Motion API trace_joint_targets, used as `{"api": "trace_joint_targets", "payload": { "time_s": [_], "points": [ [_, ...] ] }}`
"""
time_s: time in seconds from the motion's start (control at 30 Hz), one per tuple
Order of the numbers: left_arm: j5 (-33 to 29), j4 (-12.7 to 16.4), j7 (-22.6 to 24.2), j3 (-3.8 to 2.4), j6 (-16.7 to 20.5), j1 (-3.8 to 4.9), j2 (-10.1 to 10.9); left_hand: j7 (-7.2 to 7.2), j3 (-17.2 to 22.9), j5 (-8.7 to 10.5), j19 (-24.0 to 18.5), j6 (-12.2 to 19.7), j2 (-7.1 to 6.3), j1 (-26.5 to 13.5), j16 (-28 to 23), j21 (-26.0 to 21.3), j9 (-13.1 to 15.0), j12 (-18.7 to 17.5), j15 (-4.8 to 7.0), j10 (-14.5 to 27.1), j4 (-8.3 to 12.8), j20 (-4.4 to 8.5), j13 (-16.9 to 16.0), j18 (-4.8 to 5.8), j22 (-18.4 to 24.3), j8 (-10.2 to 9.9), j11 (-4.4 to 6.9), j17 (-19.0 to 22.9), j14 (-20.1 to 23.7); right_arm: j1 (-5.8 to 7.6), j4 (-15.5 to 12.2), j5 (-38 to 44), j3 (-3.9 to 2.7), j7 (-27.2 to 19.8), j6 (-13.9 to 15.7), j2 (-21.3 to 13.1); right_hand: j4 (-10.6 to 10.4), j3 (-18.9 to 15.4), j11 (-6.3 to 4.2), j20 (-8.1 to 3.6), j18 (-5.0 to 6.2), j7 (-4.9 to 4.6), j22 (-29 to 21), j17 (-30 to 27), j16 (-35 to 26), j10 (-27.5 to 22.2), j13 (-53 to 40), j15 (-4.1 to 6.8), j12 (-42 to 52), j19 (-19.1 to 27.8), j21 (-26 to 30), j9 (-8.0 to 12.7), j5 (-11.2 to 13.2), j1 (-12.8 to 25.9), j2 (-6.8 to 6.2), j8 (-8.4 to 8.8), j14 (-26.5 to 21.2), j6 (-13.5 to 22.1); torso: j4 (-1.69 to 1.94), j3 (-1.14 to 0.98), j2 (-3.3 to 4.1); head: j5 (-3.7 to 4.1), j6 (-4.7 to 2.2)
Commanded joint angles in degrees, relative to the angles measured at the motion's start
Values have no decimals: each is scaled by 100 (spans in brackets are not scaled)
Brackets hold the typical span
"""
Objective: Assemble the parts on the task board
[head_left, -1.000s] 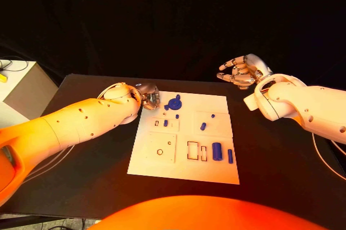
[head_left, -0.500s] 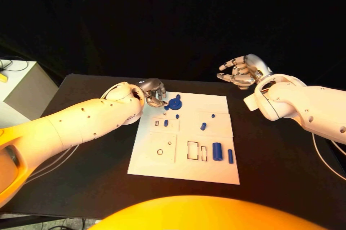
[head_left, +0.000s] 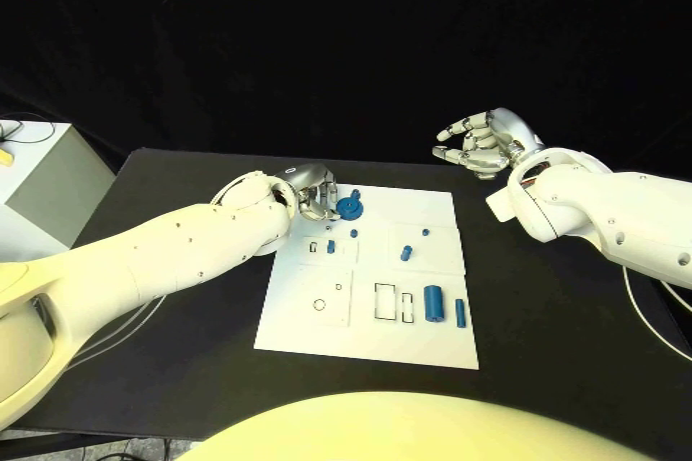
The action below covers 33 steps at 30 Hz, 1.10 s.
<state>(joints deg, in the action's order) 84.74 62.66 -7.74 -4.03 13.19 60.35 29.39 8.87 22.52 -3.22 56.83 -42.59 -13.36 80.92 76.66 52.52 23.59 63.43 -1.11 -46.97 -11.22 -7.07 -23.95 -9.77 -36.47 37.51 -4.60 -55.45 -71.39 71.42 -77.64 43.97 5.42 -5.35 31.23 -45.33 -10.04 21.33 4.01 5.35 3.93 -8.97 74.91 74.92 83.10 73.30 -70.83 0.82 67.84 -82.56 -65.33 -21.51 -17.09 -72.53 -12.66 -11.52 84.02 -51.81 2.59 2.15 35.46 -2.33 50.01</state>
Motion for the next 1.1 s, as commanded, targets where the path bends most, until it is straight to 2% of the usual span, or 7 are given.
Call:
{"api": "trace_joint_targets", "payload": {
  "time_s": [0.03,0.4,1.1],
  "points": [
    [147,-30,-81,0,-176,-11,-31,-45,-61,13,23,-4,-24,56,61,37,-9,104,8,42,-13,18,-56,-78,-15,41,8,-80,-67,0,-12,31,-3,-53,-20,3,-19,0,-5,7,69,9,427,501,10,19,-6,-47,37,-4,-13,-5,-17,-11,45,-39,257,27,3,1,0,4,-1],
    [174,-105,-159,2,-207,-30,-85,-70,-167,12,51,-71,-9,84,257,126,-4,412,25,69,-97,31,-209,-79,-76,167,30,-396,-247,0,-16,32,-3,-53,-19,6,-19,0,-5,7,69,9,427,501,10,19,-6,-47,37,-4,-13,-5,-17,-11,45,-39,257,27,3,3,-4,11,-1],
    [167,-227,-255,4,-488,-54,-146,-75,-188,12,49,-72,-4,81,270,139,-5,450,29,85,-122,34,-229,-79,-86,186,35,-403,-247,0,-16,33,-3,-57,-15,12,-19,0,-5,7,69,9,427,501,10,19,-6,-47,37,-4,-13,-5,-17,-11,45,-39,257,27,4,-1,-2,23,-1]
  ]
}}
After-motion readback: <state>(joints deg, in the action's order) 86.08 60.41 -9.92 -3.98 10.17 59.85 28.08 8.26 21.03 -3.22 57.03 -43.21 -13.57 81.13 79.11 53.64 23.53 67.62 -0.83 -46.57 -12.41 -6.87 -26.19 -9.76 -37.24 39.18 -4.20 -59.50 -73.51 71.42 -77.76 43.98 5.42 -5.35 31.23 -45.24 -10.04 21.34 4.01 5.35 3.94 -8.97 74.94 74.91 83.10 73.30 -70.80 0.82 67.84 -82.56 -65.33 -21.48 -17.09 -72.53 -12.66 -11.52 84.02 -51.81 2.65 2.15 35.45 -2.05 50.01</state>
